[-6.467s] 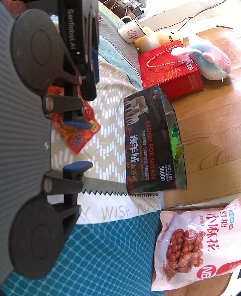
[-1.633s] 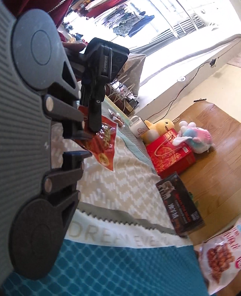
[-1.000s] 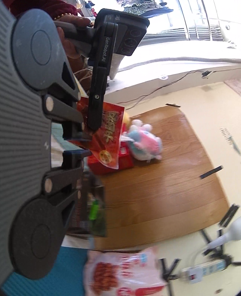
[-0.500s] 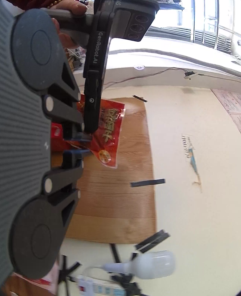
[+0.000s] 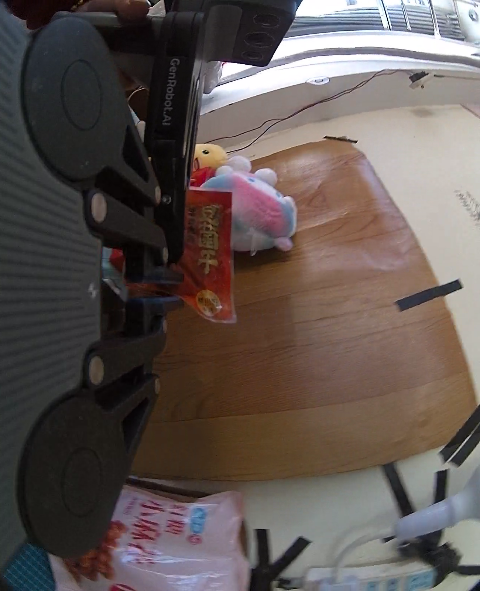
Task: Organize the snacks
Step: 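Lower the red packet into the tin box and open the left tool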
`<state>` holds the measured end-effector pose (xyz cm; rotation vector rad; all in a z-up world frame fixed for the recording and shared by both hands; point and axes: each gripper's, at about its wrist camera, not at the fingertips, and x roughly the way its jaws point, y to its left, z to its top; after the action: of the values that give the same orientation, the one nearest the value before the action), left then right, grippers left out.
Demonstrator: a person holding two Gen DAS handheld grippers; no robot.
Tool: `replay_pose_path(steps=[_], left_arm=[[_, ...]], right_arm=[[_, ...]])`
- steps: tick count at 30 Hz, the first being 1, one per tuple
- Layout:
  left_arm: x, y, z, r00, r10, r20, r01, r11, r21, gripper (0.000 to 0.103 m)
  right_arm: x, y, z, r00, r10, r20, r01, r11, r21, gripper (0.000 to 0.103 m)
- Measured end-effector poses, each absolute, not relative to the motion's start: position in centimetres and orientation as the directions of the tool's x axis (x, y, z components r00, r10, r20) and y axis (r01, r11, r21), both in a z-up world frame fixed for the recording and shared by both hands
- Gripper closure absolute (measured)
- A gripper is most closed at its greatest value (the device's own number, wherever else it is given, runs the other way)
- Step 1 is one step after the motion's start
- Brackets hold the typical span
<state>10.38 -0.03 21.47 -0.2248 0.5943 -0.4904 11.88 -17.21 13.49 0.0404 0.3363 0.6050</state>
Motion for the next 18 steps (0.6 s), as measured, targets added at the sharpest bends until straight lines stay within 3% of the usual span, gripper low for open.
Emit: replay_pose_path(steps=[6, 18], left_arm=[[9.4, -1.1, 16.7, 0.646, -0.502, -0.575, 0.371, 0.865, -0.339, 0.080], [7.7, -1.5, 16.2, 0.600, -0.491, -0.632, 0.345, 0.871, -0.350, 0.080]], right_arm=[[10.7, -18.2, 8.3, 0.749, 0.542, -0.381, -0.517, 0.838, 0.177, 0.095], [8.5, -17.2, 10.5, 0.737, 0.548, -0.395, -0.539, 0.830, 0.145, 0.095]])
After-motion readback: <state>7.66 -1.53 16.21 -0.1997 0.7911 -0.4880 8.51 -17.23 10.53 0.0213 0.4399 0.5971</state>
